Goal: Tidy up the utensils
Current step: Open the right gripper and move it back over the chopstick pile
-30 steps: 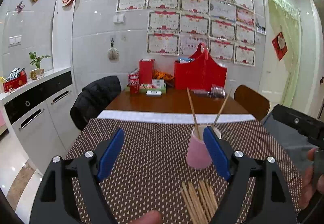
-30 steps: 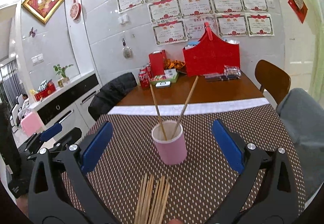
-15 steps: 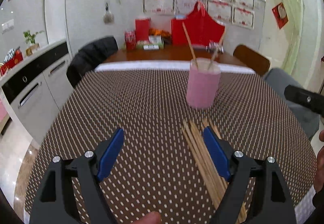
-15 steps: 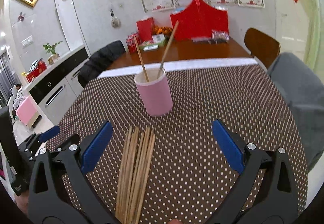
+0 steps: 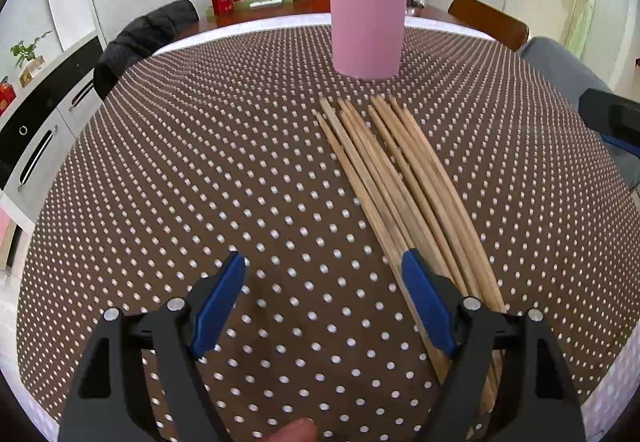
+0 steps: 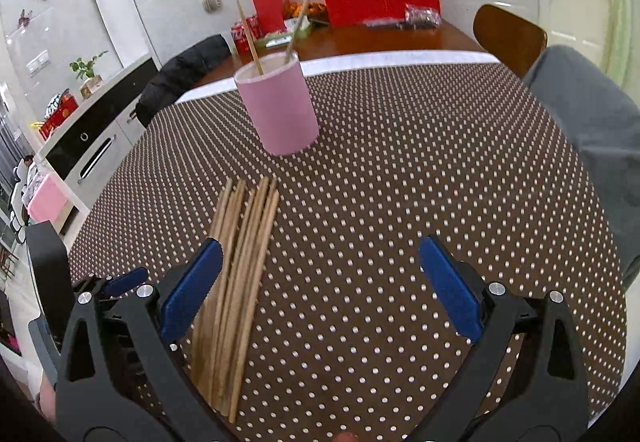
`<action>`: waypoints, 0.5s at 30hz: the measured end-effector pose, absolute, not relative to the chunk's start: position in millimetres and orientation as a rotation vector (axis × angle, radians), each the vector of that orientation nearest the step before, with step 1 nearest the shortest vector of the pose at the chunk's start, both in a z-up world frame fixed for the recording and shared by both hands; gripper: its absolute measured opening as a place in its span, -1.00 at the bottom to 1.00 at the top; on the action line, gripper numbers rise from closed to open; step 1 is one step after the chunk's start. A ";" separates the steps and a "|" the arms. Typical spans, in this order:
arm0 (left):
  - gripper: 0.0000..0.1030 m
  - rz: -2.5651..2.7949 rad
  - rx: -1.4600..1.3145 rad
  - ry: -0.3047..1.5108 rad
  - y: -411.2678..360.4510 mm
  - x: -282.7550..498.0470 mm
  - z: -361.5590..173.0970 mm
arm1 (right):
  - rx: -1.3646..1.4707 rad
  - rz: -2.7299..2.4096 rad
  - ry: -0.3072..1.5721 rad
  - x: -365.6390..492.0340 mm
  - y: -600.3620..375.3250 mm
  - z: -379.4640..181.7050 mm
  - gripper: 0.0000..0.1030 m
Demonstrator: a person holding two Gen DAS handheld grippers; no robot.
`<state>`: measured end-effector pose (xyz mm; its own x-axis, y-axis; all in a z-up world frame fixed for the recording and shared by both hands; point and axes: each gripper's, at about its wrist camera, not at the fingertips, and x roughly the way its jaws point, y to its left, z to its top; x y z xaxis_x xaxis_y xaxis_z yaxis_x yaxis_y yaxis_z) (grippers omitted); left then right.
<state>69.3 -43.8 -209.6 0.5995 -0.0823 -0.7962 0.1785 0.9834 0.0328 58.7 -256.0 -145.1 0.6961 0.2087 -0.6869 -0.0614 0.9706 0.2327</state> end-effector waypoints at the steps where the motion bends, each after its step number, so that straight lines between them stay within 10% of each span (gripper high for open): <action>1: 0.54 -0.147 0.113 0.916 -44.2 68.3 -210.4 | 0.201 0.151 0.793 58.1 -257.2 -147.7 0.88; 15: 0.56 -0.146 0.064 0.916 -42.7 52.9 -208.6 | 0.172 0.164 0.847 57.7 -249.2 -162.0 0.88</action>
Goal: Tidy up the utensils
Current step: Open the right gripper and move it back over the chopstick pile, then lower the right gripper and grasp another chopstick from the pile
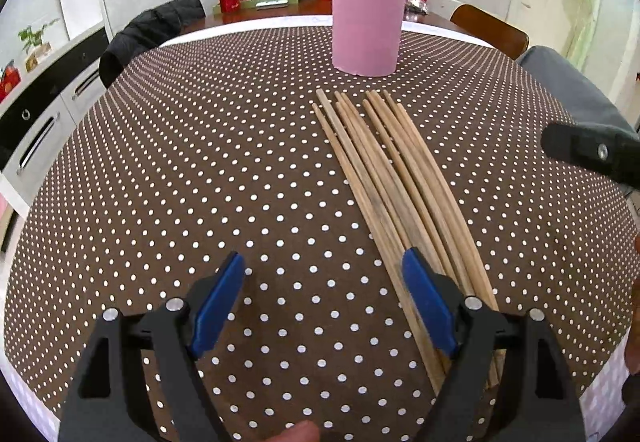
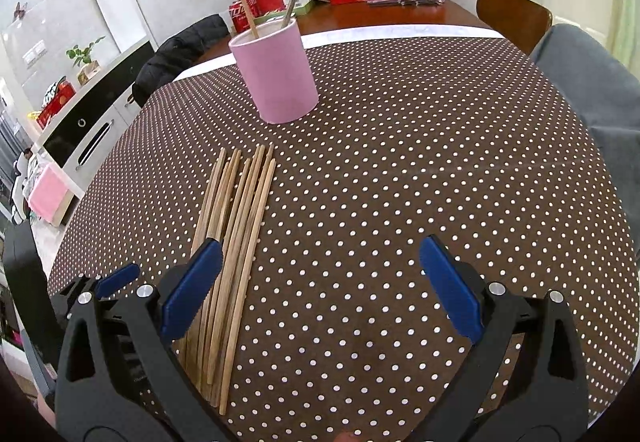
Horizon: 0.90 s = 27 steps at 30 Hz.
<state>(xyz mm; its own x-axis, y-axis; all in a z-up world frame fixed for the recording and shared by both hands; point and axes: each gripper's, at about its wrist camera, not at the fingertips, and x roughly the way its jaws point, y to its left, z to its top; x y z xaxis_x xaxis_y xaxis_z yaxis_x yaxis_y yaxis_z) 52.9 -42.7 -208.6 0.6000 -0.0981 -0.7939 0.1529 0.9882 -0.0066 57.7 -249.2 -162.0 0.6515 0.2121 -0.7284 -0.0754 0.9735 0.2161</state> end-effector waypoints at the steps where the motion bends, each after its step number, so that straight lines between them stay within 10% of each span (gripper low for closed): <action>1: 0.56 -0.149 0.069 0.916 -41.9 53.2 -208.2 | 0.162 0.164 0.849 56.8 -247.4 -162.4 0.88; 27: 0.59 -0.109 0.085 0.941 -19.3 56.6 -210.3 | -0.112 0.155 0.954 54.9 -201.2 -206.3 0.88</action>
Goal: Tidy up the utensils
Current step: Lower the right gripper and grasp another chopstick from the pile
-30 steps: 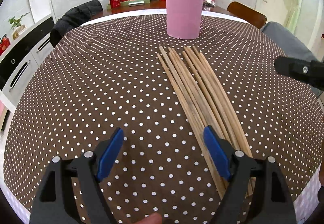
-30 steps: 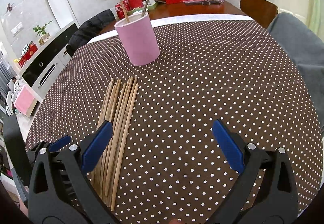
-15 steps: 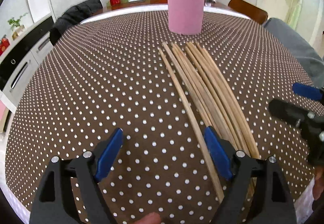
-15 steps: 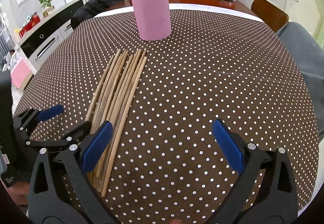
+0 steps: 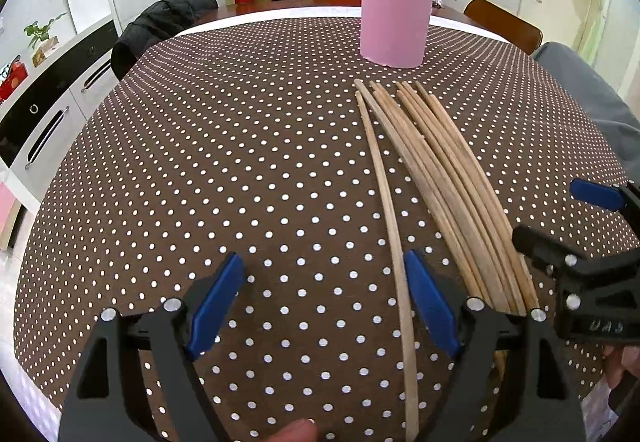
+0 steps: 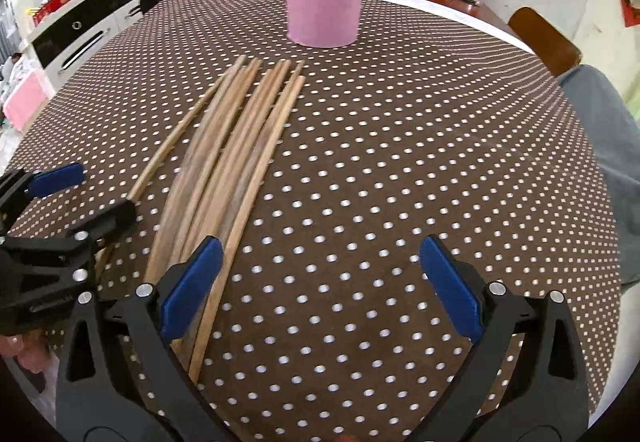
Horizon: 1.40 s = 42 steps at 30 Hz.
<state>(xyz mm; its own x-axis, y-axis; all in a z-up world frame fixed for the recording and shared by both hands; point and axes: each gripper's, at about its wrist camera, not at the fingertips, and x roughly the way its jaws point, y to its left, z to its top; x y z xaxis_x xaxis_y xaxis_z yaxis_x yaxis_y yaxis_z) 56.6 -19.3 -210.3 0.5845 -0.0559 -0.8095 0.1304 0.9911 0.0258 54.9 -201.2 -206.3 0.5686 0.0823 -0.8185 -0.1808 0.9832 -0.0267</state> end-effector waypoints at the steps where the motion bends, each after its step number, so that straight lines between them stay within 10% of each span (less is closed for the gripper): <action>1: 0.59 -0.110 0.086 0.940 -19.1 56.6 -210.4 | -0.112 0.157 0.959 55.4 -201.5 -206.6 0.88; 24: 0.59 -0.120 0.109 0.967 -21.5 66.3 -211.6 | -0.139 0.157 1.010 74.1 -192.6 -207.1 0.86; 36: 0.59 -0.146 0.201 0.990 -35.7 110.1 -209.2 | -0.082 0.182 1.019 108.2 -188.6 -203.9 0.35; 38: 0.59 -0.165 0.185 1.003 -35.2 117.9 -210.1 | -0.099 0.191 1.018 113.5 -182.2 -202.7 0.02; 40: 0.41 -0.207 0.148 1.013 -32.0 123.8 -210.0 | -0.120 0.213 1.019 115.0 -174.0 -201.4 -0.39; 42: -0.27 -0.241 0.149 0.998 -32.8 124.3 -207.9 | -0.139 0.232 1.019 114.1 -169.8 -201.1 -0.66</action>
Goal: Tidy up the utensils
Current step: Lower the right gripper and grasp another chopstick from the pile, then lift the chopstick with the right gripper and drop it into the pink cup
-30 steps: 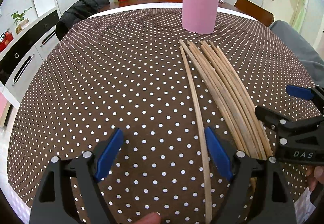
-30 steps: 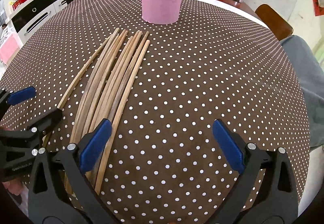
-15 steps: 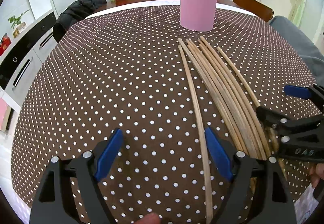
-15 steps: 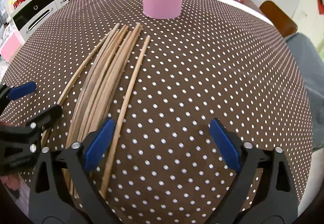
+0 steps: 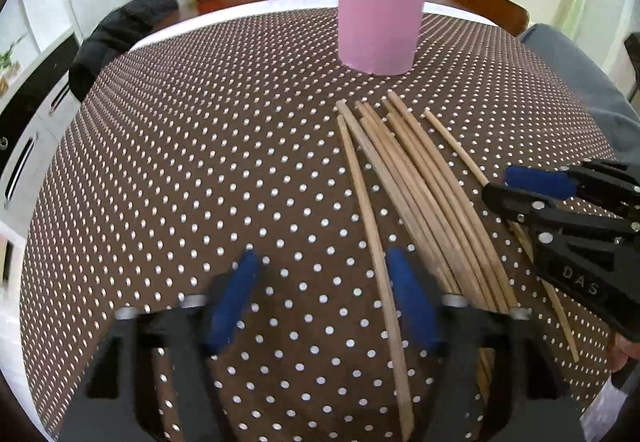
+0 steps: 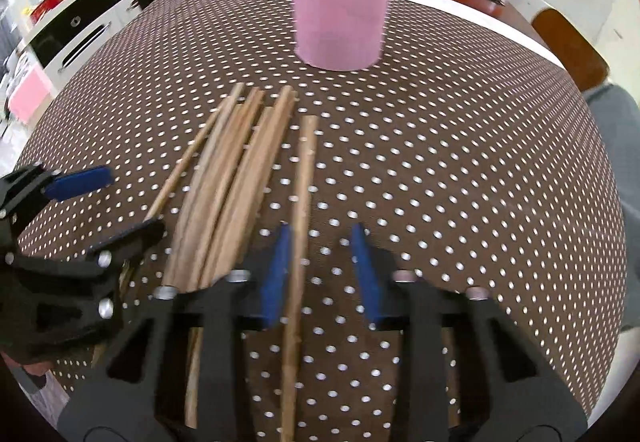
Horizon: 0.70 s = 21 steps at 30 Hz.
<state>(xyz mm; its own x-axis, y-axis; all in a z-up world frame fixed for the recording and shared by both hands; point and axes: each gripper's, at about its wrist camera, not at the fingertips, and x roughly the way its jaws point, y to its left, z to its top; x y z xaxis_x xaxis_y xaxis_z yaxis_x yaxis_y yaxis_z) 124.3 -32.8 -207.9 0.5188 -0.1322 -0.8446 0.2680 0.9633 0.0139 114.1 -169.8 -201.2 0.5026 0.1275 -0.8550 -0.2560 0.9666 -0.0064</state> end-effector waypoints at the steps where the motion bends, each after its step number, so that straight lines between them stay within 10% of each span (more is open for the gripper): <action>1: -0.51 -0.259 0.155 0.993 -33.9 123.7 -206.7 | -0.137 0.240 1.019 113.4 -170.0 -201.4 -0.85; 3: -0.89 -0.295 0.125 0.999 -30.3 122.9 -206.4 | -0.110 0.244 1.013 111.9 -175.2 -201.6 -0.88; 21: -0.90 -0.294 -0.111 0.647 0.0 100.5 -139.0 | 0.277 0.392 0.716 92.9 -240.2 -148.0 -0.89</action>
